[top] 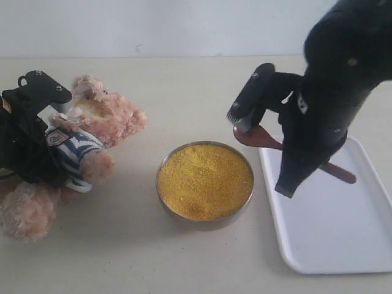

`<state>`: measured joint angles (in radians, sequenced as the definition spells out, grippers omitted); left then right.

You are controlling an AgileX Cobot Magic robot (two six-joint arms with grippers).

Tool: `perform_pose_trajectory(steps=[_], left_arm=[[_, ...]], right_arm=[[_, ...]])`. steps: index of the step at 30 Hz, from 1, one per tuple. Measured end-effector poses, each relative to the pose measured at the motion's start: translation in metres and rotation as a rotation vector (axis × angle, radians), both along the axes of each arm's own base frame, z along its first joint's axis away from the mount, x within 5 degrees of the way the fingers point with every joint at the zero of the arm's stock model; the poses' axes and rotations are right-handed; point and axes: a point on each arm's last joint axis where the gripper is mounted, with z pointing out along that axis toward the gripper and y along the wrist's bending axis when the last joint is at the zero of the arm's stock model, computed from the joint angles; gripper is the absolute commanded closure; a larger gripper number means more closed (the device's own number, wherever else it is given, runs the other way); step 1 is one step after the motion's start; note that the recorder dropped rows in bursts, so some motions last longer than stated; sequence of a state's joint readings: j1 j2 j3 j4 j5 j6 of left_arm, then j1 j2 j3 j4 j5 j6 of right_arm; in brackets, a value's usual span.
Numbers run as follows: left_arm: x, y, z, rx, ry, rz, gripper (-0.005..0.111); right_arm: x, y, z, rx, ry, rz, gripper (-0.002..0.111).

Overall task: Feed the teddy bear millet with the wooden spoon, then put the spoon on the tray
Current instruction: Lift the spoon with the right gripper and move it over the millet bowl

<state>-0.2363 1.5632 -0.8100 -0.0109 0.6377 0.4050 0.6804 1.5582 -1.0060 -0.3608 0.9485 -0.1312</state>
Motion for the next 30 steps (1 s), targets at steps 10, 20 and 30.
perform_pose_trajectory(steps=[10,20,30], left_arm=[[0.0,0.0,0.0,0.0,-0.002,0.0,0.103],[0.0,-0.001,0.0,-0.009,0.0,0.007,0.103],[0.0,-0.001,0.0,-0.012,0.001,0.009,0.103]], right_arm=[[-0.021,0.057,-0.009,-0.464,-0.18,0.277,0.109],[-0.013,0.085,-0.026,-0.615,-0.348,0.51,0.109],[-0.007,0.096,-0.048,-0.662,-0.353,0.622,0.109]])
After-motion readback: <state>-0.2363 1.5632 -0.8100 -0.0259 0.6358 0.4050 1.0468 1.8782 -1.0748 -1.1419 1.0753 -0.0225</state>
